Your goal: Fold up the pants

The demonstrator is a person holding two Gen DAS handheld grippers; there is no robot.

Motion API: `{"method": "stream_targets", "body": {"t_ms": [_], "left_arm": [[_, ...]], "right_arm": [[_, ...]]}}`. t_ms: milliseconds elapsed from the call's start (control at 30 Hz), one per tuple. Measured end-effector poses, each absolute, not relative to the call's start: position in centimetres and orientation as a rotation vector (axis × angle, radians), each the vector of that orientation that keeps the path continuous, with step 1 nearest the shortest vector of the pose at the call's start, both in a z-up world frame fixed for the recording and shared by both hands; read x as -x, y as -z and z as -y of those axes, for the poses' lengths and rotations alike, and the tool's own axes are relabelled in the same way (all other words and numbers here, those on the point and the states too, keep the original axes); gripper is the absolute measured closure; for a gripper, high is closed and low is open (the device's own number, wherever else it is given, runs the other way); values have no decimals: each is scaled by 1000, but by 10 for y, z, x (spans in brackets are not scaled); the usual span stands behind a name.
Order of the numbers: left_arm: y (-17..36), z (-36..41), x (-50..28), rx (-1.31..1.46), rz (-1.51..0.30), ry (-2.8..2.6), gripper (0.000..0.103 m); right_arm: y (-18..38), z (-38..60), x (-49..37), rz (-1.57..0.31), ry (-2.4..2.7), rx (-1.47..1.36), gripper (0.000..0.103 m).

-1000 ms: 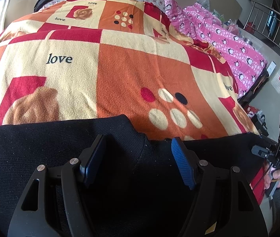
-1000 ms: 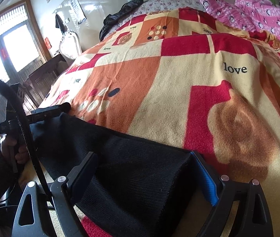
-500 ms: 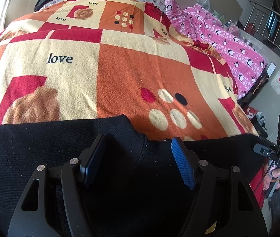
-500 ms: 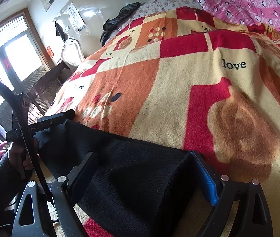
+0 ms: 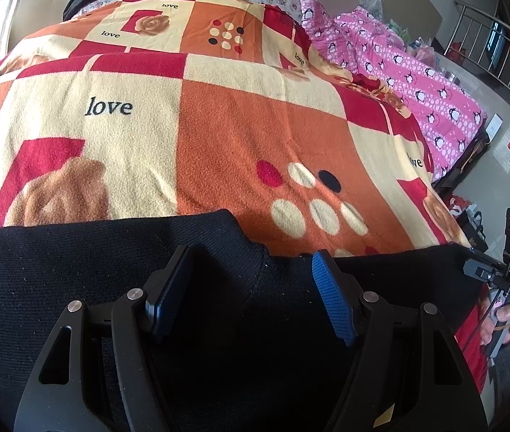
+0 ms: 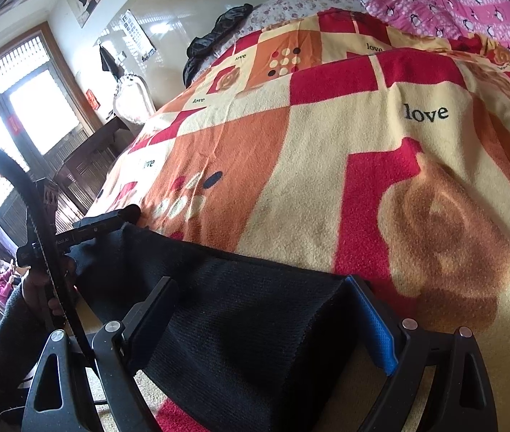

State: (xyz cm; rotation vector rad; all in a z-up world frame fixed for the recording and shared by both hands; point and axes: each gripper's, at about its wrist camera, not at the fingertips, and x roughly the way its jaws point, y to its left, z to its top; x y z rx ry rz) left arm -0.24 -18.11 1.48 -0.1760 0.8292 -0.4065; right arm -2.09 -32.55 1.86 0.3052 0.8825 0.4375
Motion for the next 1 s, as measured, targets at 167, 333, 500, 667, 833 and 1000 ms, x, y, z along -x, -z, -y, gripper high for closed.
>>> {"method": "stream_targets", "body": {"t_ms": [167,333,500,667,833,1000], "left_arm": [[-15,181,2,177,-829,407,34],[-15,181,2,174,-829,406,34],[-15,181,2,174,-830,405,34],[-15,180,2,174,-830,405,34],[-15,181,2,171,-830,403,34],[-15,182,1,162,-832,399,34]], "right_arm": [[-18,328,19,-887,-445,-324,11],[-18,330,18,-889,-449,-334,11],[-18,329,18,-891,-447,-331,11],[-18,329,18,-892,-447,-330,11],[-18,329,20,-875,-449,-331,11],[-17,331,21,-874,-453,-338,11]]}}
